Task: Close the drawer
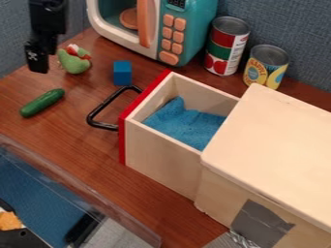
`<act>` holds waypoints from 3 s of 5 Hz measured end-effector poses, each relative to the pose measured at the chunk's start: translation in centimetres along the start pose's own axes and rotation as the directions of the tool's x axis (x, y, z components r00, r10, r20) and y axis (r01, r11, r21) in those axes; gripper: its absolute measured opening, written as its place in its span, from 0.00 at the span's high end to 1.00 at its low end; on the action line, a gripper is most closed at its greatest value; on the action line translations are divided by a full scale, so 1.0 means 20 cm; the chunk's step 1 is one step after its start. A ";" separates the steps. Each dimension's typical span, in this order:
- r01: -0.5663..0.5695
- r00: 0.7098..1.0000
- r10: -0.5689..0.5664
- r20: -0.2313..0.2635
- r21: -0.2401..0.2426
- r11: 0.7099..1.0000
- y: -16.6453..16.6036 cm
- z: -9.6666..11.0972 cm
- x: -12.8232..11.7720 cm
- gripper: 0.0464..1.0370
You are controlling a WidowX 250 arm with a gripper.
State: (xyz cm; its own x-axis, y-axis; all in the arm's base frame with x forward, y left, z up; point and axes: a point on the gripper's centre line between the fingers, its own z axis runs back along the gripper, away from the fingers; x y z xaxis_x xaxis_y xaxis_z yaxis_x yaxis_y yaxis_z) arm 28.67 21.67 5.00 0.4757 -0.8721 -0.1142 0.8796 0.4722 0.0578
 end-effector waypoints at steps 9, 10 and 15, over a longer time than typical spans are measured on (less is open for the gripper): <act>0.513 0.825 -0.529 0.201 0.127 0.849 -0.39 -0.09 0.85 0.04; 0.518 0.816 -0.534 0.220 0.129 0.845 -0.42 -0.07 0.96 0.04; 0.452 0.868 -0.463 0.180 0.102 0.886 -0.60 -0.06 1.10 0.04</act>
State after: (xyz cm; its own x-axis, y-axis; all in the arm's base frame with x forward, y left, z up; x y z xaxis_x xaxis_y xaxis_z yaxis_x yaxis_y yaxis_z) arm 28.69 -3.03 0.53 0.0064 -0.9986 0.0529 0.9948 0.0117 0.1009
